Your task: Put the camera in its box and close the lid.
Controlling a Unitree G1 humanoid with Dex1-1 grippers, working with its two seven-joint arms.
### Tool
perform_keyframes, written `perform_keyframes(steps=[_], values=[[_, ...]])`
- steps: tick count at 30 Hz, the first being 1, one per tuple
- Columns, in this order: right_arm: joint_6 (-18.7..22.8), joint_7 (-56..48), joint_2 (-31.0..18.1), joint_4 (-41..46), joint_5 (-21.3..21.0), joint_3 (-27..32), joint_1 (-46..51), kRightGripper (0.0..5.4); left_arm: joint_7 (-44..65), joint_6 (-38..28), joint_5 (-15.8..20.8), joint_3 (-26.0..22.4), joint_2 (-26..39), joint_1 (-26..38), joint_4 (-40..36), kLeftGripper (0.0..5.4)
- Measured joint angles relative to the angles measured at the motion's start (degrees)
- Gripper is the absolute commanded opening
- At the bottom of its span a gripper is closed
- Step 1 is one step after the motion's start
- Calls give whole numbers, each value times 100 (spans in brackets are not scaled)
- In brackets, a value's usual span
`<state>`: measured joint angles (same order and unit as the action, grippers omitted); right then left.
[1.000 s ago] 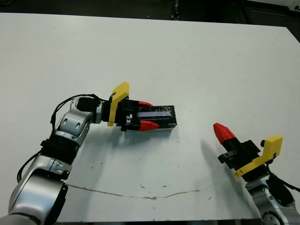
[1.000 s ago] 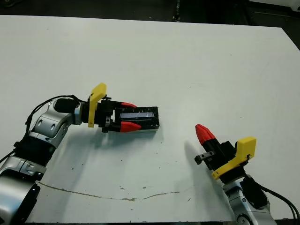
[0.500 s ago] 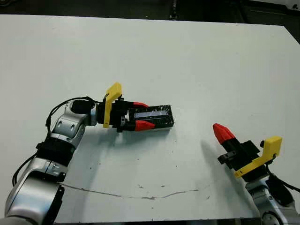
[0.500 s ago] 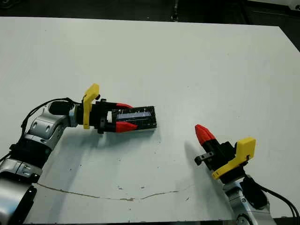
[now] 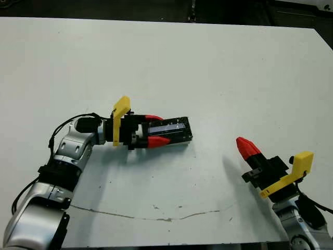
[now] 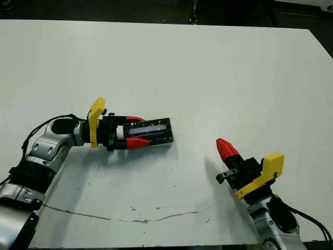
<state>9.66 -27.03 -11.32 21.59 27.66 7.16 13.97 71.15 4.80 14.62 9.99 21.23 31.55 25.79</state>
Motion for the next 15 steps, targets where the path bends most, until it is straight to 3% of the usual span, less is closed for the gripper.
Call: perform_keyframes(steps=[8,15], values=[[2,10,-5,9,8,-22,-3,0,-68,45,-26,-41,73,-75,-46,538],[2,-52,-5,-17,111,-22,-4,0,-75,71,-29,-40,64,-76,-46,538]])
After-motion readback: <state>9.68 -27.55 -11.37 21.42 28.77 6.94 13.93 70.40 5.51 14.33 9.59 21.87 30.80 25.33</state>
